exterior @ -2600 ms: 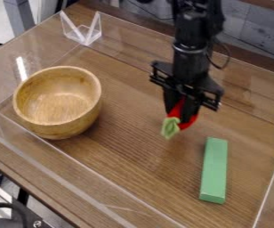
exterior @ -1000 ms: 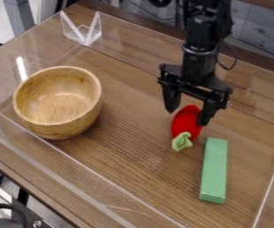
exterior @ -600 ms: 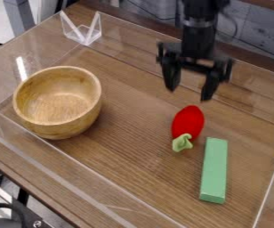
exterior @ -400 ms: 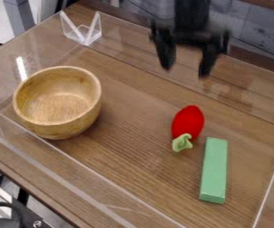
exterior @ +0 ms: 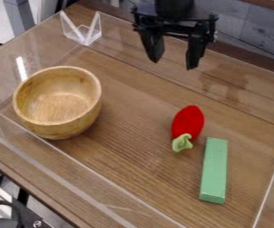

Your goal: Move the red fruit to the right

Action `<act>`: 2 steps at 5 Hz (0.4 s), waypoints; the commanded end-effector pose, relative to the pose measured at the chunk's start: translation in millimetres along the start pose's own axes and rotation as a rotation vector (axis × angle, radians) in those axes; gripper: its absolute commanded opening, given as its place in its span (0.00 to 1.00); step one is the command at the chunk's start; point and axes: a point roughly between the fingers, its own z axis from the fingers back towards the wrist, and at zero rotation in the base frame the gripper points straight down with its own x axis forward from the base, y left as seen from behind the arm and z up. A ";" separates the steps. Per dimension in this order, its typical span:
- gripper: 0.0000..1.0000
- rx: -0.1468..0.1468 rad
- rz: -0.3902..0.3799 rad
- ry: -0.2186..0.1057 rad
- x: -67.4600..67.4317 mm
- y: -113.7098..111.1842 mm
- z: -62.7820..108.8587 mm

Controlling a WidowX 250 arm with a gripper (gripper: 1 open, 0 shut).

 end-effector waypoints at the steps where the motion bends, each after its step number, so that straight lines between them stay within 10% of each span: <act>1: 1.00 -0.001 -0.006 -0.064 -4.5 0.5 11.5; 2: 1.00 0.004 0.008 -0.078 -10.5 2.6 7.9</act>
